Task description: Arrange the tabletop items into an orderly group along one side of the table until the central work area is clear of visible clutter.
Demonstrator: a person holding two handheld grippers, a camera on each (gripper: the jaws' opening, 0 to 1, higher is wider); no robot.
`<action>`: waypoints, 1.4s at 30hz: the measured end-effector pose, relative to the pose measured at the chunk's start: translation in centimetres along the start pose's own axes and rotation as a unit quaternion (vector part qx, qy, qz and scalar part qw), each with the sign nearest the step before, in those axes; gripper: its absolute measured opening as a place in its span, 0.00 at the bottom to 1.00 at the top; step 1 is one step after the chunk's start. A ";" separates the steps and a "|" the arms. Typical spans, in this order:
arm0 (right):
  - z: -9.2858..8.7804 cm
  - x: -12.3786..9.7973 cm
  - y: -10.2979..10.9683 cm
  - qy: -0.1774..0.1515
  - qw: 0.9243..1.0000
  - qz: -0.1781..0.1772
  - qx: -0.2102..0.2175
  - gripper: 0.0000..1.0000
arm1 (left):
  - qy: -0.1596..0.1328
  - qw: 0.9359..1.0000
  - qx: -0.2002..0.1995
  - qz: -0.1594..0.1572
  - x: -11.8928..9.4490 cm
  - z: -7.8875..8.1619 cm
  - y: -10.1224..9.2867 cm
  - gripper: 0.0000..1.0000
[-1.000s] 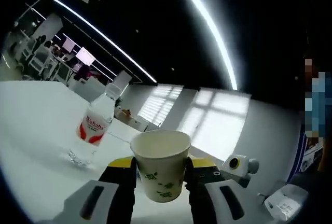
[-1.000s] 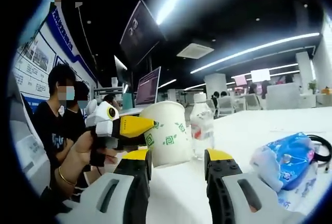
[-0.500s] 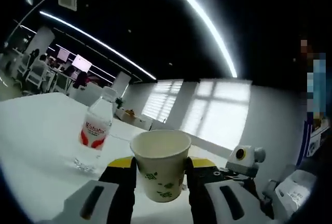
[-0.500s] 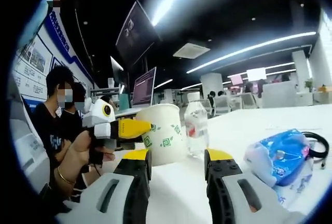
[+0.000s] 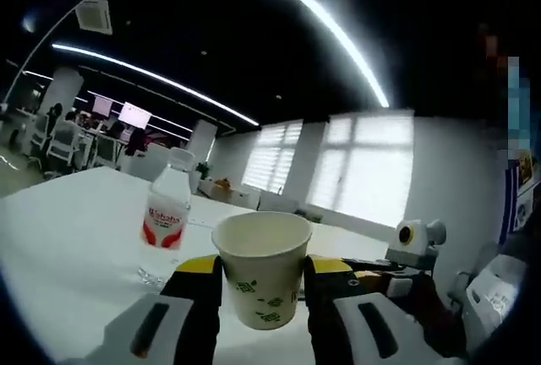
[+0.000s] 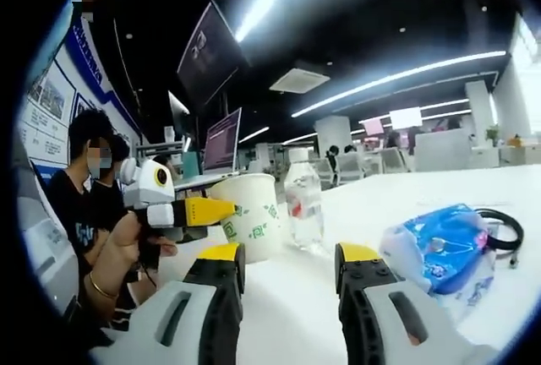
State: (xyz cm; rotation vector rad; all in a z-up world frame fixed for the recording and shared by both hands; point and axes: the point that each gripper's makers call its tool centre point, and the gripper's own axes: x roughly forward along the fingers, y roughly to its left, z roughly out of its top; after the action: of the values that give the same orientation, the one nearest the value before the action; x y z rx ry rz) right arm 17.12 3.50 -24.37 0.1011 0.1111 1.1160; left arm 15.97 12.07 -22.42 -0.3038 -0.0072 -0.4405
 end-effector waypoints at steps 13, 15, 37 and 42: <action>-0.5 -1.2 -2.3 0.016 0.999 -0.046 -0.006 0.47 | 0.009 1.000 0.024 0.010 -0.1 -0.4 0.3 0.37; -0.7 -1.4 -2.6 0.022 0.998 -0.053 -0.004 0.48 | 0.008 1.000 0.016 0.008 -0.1 -0.4 0.3 0.38; -0.8 -3.9 -5.0 0.040 0.993 -0.109 -0.011 0.64 | 0.012 1.000 0.015 0.007 0.0 -0.6 0.1 0.38; -0.8 -4.2 -5.2 0.042 0.992 -0.116 -0.014 0.69 | 0.013 1.000 0.014 0.009 0.1 -0.6 0.3 0.38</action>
State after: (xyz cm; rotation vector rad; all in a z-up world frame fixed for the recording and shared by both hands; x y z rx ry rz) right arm 19.82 -2.54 -25.67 0.0142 0.1781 0.8884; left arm 16.10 12.10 -23.09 -0.2714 0.0142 -0.4251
